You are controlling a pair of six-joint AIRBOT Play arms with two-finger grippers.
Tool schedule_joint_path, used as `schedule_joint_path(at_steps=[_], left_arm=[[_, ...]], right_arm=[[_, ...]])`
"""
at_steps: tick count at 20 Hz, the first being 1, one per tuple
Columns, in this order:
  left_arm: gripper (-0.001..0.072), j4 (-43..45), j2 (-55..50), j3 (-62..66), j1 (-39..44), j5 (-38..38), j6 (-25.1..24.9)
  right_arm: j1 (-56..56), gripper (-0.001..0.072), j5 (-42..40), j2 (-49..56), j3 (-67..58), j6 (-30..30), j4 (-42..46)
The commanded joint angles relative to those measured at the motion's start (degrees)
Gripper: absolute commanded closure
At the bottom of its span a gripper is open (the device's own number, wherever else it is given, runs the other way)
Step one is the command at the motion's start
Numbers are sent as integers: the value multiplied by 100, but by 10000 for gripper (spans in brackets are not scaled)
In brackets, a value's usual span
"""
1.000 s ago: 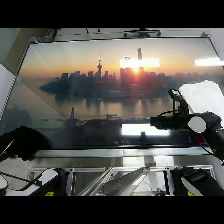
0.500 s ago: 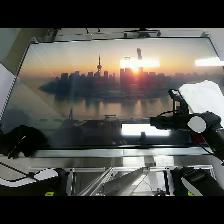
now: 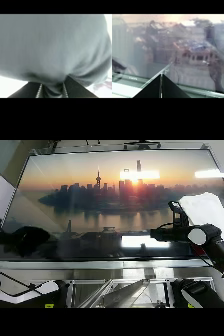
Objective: Fold the shirts.
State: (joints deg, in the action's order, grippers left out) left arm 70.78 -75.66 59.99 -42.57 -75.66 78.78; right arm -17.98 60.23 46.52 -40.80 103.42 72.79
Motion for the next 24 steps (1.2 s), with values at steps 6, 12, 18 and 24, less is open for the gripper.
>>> schedule_joint_path(at_steps=[6,12,18,24], left_arm=[[684,-1888,1268,551,4170,586,-179],[684,-1676,164,553,6601,1456,-136],[680,-1692,-404,553,7051,1587,-136],[-13,-1624,-387,1550,6207,50,-116]], right_arm=[[-4,697,0,-2,2,0,0],[-4,697,2,-2,2,2,-2],[-4,696,-37,13,2,0,0],[-7,274,-81,114,-103,-1360,-634]])
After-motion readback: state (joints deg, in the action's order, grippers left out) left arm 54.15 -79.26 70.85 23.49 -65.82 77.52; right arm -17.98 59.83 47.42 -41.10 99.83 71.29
